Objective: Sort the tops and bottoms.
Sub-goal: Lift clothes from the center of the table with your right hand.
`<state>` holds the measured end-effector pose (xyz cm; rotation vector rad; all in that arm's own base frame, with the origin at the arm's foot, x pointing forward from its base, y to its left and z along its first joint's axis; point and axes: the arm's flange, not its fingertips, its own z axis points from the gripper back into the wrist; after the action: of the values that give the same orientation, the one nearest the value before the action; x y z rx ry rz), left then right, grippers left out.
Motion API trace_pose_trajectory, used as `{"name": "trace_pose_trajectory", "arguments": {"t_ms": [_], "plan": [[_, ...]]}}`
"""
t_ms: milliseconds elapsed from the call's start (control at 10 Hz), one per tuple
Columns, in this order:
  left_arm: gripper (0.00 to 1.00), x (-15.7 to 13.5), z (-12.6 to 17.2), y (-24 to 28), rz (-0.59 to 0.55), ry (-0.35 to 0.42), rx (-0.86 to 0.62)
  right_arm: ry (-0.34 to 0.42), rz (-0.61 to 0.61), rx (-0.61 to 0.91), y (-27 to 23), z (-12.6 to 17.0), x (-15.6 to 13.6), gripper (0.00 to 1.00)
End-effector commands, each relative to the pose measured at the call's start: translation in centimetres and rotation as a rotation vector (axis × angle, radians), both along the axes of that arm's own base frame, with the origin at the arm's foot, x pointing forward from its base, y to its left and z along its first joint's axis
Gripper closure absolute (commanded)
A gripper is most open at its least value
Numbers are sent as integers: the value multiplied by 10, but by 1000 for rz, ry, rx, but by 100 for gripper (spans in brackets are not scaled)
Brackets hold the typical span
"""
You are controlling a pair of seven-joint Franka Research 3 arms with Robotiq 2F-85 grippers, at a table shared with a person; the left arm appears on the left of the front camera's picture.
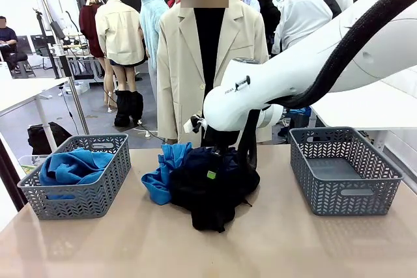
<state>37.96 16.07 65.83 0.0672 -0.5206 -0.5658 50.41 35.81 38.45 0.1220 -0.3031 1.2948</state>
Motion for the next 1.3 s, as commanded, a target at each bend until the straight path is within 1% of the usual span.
{"name": "trace_pose_trajectory", "arguments": {"t_ms": [0,100,200,600,700,800,900,1000,1100,1200], "plan": [[0,-1,1,1,10,13,10,-107,-36,-25,5,0,-3,0],[0,-1,1,1,10,13,10,-168,-45,-17,7,1,-4,0],[0,-1,1,1,10,13,10,-184,-34,-10,11,0,-2,0],[0,-1,1,1,10,13,10,-116,-38,-27,16,-14,14,0],[0,-1,1,1,10,13,10,-84,-49,-35,14,-13,15,20],[0,-1,1,1,10,13,10,-70,-51,-14,11,-9,15,40],[0,-1,1,1,10,13,10,-83,-57,-11,9,-5,13,60],[0,-1,1,1,10,13,10,-57,-64,-15,6,-1,13,79],[0,-1,1,1,10,13,10,-52,-79,-2,4,5,15,99],[0,-1,1,1,10,13,10,-59,-87,4,2,12,14,100]]}}
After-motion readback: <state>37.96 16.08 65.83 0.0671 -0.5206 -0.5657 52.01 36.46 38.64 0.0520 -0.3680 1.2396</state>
